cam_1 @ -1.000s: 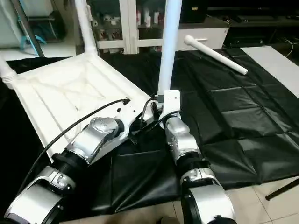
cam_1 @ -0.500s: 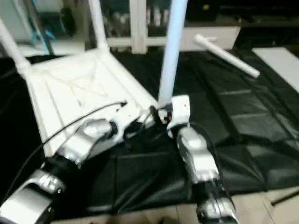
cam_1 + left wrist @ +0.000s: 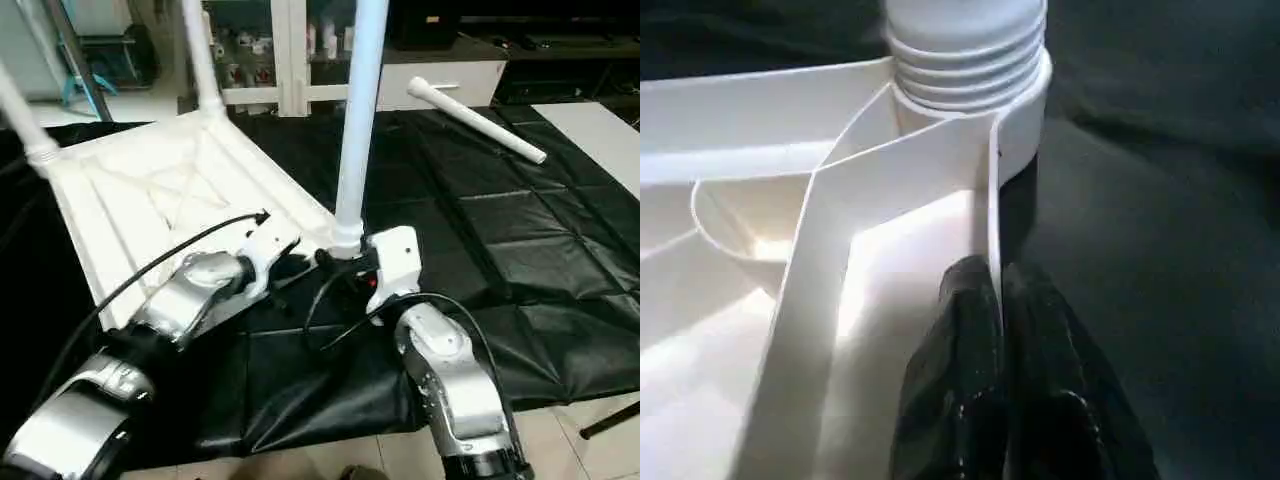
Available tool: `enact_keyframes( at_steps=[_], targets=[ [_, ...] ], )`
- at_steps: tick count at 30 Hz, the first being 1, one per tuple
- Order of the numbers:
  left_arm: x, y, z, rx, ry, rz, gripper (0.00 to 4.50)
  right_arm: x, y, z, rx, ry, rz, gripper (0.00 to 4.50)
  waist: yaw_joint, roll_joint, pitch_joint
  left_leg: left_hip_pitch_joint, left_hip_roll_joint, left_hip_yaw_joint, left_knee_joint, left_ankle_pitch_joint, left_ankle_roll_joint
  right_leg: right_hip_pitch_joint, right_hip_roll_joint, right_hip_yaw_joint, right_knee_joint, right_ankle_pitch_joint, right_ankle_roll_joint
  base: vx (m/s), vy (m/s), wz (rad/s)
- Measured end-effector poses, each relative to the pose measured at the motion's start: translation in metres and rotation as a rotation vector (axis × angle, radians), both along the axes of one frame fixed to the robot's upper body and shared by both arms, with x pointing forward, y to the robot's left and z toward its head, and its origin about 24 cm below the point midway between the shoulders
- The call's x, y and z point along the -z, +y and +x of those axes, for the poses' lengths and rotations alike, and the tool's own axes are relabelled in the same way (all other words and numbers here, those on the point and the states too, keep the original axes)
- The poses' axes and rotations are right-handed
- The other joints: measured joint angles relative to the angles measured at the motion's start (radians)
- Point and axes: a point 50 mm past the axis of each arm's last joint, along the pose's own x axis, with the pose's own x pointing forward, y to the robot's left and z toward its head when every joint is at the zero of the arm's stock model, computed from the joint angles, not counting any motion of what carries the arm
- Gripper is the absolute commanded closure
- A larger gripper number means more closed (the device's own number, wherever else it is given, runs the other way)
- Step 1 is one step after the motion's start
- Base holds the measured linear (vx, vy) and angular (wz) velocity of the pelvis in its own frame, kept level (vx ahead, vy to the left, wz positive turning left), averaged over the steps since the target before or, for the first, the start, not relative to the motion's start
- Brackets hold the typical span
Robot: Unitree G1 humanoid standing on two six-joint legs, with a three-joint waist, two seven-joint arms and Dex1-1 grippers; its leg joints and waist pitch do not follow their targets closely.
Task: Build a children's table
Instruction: Rotate leg to tighten
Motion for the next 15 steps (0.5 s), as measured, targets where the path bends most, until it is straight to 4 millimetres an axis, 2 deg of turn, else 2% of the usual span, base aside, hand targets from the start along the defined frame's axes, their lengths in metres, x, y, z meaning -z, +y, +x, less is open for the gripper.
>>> enact_keyframes(
  at_steps=[3,6,7,8,10,15],
  targets=[
    [-0.003,-0.005,0.005,-0.089,0.015,-0.079,4.50,0.002,-0.005,-0.001,0.035,0.026,-0.011,0.64,-0.002,0.001,0.000,-0.009,-0.001,0.000,0.000,-0.002,0.002,-0.003,0.000,0.000,-0.005,0.009,-0.001,0.000,0.000,0.00],
    [-0.005,-0.007,0.007,-0.129,0.014,-0.147,4.50,0.003,-0.007,-0.001,0.045,0.036,-0.015,0.64,0.006,0.002,-0.001,-0.012,0.001,-0.001,-0.001,-0.001,0.011,-0.008,0.000,-0.003,-0.005,0.015,0.000,0.080,-0.007,0.04],
    [-0.006,-0.007,0.007,-0.135,0.016,-0.160,4.07,0.002,-0.007,-0.001,0.045,0.039,-0.015,0.64,0.008,0.002,-0.001,-0.013,0.002,-0.001,-0.001,-0.002,0.012,-0.011,0.000,-0.003,-0.005,0.015,0.000,0.052,-0.016,-0.01],
    [-0.007,-0.006,0.008,-0.142,0.018,-0.173,3.96,0.002,-0.007,-0.002,0.044,0.037,-0.016,0.64,0.010,0.002,-0.001,-0.015,0.002,0.000,-0.001,-0.002,0.013,-0.014,0.001,-0.003,-0.004,0.015,0.000,0.052,-0.016,-0.01],
    [-0.010,-0.005,0.010,-0.161,0.015,-0.227,3.94,0.001,-0.008,-0.002,0.051,0.038,-0.018,0.64,0.015,0.001,0.000,-0.019,0.002,0.000,0.000,-0.002,0.014,-0.020,0.001,-0.003,-0.002,0.015,0.000,0.000,0.000,0.00],
    [-0.021,0.007,0.015,-0.188,-0.044,-0.243,3.56,0.003,-0.009,-0.002,0.058,0.056,-0.025,0.64,0.028,0.001,0.000,-0.016,0.002,0.002,0.006,-0.002,0.013,-0.018,0.000,0.000,0.004,0.015,0.000,0.000,0.000,0.00]
  ],
)
